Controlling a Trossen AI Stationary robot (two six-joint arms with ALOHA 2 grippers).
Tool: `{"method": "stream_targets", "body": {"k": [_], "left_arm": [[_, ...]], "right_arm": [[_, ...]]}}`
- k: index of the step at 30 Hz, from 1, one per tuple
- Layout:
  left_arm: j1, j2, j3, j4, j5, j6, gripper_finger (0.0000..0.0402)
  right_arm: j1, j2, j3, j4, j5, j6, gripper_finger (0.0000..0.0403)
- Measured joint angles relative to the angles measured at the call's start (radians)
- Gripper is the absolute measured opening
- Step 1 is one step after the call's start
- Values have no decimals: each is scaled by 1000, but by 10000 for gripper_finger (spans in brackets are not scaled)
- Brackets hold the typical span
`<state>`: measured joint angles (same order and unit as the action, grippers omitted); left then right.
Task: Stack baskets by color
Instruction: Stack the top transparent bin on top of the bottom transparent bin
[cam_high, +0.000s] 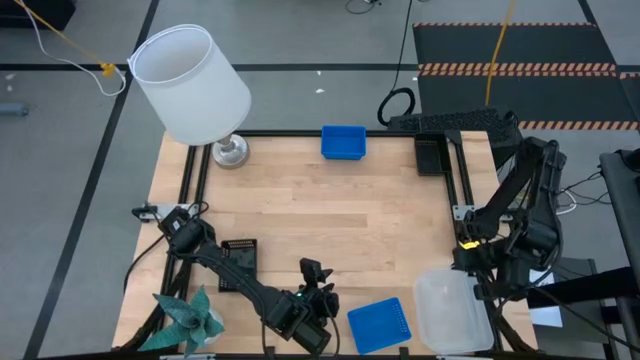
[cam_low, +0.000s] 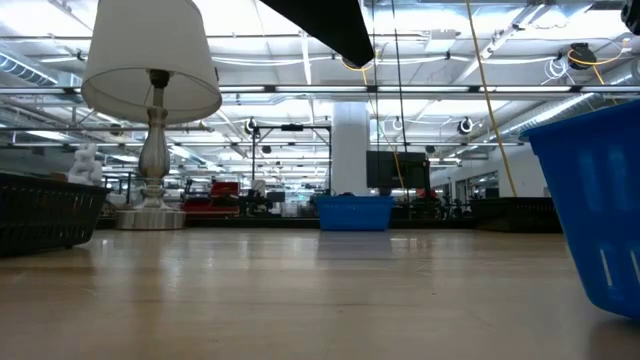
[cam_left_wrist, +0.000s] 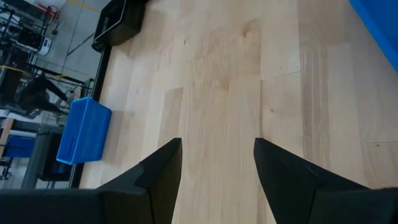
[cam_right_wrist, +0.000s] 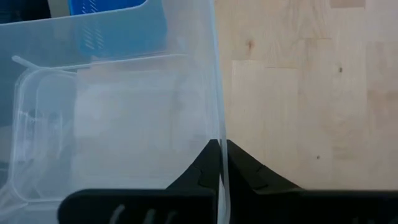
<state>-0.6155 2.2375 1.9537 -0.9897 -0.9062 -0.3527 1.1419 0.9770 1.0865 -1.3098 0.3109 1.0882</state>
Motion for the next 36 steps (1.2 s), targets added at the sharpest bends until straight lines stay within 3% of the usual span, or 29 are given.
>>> {"method": "stream_targets", "body": {"k": [9,22,36], "left_arm": [[0,0,0,0,0,-1,203],[0,0,0,0,0,-9,202],[0,0,0,0,0,-10,203]], "right_arm": [[0,-60,-48,35,-27,22,2],[0,-52,-52,25,-25,29,2],[0,-56,-148,28,-54,68,5]]}}
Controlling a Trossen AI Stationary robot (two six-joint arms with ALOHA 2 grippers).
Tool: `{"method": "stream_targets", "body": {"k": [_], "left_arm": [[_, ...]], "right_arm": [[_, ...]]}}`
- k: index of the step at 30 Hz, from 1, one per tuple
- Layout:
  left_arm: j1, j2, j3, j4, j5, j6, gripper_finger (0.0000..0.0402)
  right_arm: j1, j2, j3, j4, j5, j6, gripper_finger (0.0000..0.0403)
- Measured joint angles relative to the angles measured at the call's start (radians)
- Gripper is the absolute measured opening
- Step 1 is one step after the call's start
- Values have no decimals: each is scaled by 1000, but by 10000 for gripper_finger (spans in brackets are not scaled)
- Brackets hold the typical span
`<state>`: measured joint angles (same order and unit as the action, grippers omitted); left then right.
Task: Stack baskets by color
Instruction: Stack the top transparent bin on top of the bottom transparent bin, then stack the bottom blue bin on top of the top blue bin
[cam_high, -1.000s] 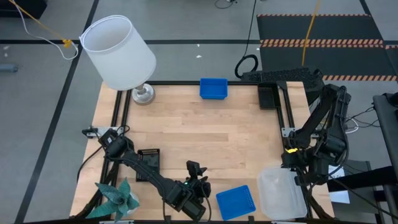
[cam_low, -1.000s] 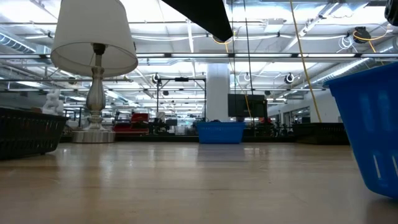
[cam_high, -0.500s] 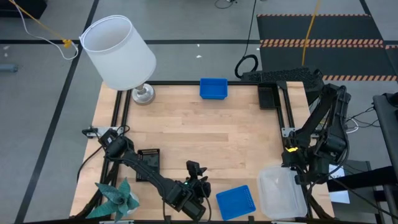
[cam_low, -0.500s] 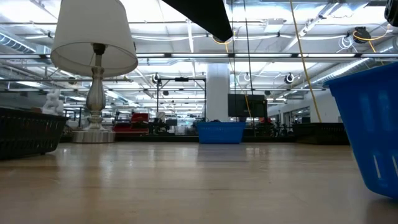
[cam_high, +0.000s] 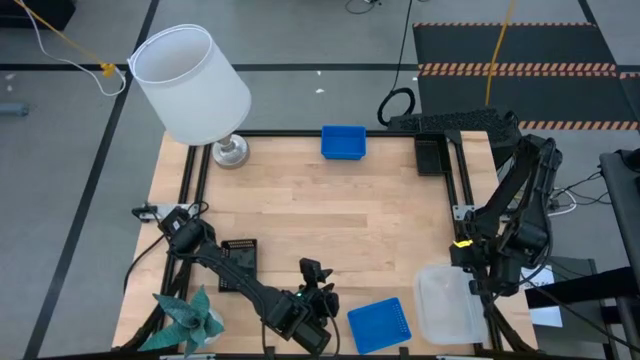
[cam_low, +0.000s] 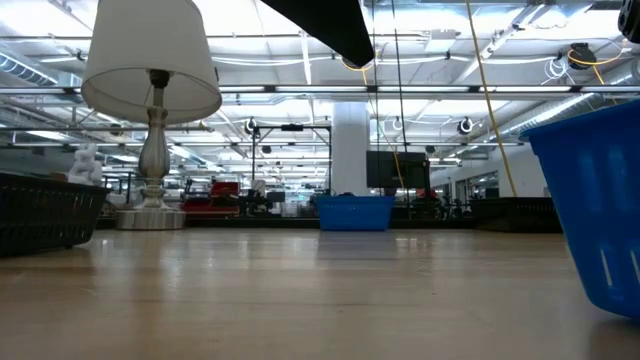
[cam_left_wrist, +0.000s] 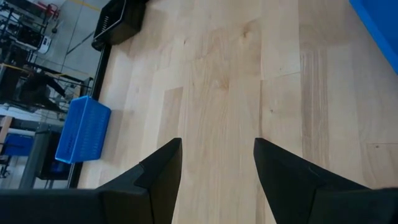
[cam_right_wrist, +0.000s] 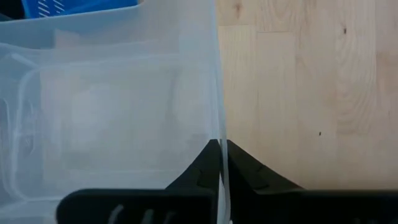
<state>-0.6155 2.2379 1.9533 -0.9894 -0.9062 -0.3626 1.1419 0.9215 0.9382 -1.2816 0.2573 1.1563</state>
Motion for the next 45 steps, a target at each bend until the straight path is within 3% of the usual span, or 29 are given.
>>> {"method": "stream_targets", "body": {"k": [18,24,29,35,45], "left_arm": [[1,0,0,29,4,12,202],[2,0,0,147,76,128,202],[2,0,0,253,180,257,202],[2,0,0,362,378,434,202],[28,1,0,477,594,582,202]], "right_arm": [[-2,-1,21,-3,-18,62,84],[-19,-1,103,-97,116,38,84],[-64,-1,172,-88,276,-90,84],[-130,-1,219,30,521,-336,84],[-225,1,154,363,569,-749,84]]}}
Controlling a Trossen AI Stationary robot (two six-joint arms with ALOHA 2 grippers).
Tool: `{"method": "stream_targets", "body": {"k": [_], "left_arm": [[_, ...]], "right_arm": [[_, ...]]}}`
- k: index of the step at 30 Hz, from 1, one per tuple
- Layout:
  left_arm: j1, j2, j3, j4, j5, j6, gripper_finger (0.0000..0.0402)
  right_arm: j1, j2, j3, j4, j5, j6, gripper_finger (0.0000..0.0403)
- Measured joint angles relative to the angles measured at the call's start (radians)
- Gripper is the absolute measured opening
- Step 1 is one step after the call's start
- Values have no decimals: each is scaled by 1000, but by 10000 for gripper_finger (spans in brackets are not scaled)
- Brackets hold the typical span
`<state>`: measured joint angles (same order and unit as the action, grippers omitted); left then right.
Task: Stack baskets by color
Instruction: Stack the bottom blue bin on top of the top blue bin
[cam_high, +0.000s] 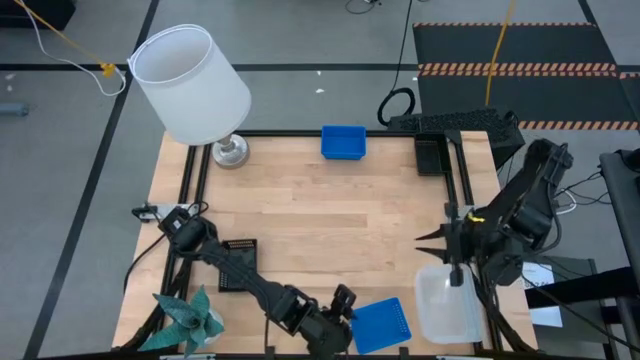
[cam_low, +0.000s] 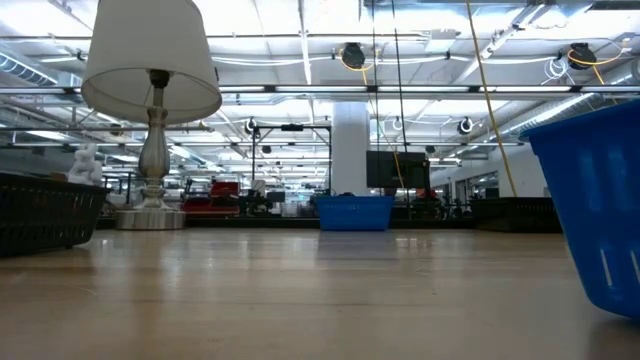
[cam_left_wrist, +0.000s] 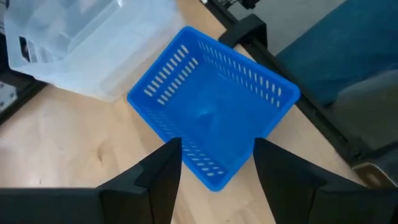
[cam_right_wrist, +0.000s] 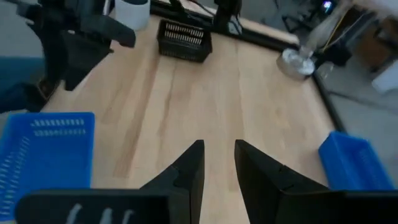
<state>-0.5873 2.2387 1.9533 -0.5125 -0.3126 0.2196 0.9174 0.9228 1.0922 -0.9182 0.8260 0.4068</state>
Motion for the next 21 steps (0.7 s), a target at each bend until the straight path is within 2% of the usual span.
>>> {"method": "stream_targets", "body": {"k": [14,21], "left_arm": [[7,75,-1,40,45,74,201],[10,103,0,71,51,120,188]], "right_arm": [[-79,-1,-14,87,12,-94,84],[-117,1,-81,230,11,-280,84]]}}
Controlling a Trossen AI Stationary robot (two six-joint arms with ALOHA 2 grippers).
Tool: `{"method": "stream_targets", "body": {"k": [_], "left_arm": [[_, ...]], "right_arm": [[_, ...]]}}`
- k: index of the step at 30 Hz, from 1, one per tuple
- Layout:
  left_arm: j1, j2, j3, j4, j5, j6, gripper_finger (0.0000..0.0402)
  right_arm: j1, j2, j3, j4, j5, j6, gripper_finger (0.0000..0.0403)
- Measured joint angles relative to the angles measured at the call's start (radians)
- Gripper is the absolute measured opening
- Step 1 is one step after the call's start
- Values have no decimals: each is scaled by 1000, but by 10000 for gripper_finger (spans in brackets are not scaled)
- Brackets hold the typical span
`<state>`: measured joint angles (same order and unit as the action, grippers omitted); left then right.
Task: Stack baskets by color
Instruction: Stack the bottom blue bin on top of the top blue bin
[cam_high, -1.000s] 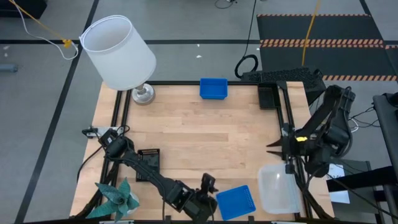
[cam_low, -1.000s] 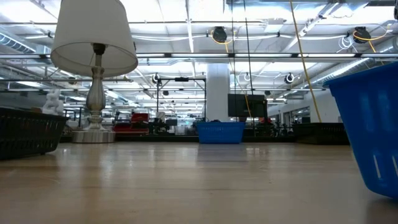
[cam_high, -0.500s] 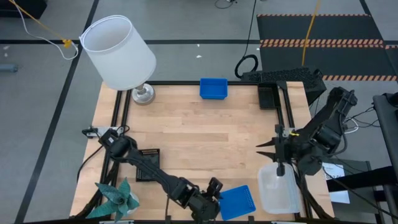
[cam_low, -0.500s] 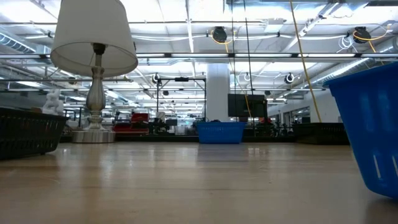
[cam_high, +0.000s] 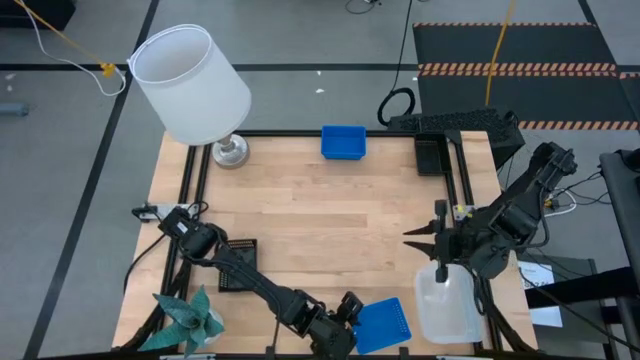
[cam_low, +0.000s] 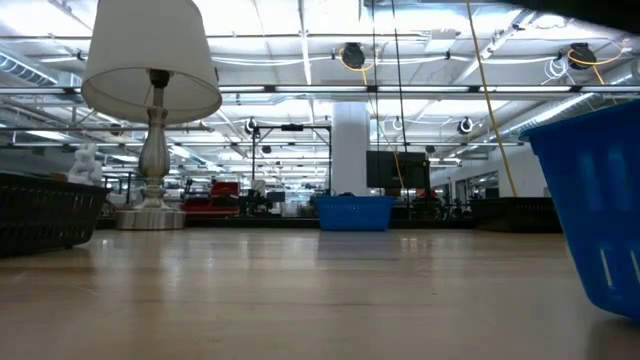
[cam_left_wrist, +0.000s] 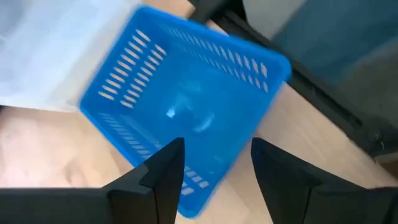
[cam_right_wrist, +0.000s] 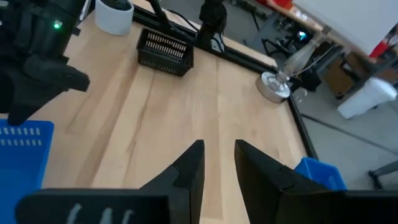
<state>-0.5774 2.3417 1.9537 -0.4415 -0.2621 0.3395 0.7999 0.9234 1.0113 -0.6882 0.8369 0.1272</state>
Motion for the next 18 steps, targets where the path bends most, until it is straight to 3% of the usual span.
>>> {"method": "stream_targets", "body": {"k": [10,18], "left_arm": [[0,23,0,-5,13,57,159],[14,23,-21,3,30,117,91]], "right_arm": [[-31,0,-15,92,0,-80,84],[-31,0,-15,94,0,-80,84]]}}
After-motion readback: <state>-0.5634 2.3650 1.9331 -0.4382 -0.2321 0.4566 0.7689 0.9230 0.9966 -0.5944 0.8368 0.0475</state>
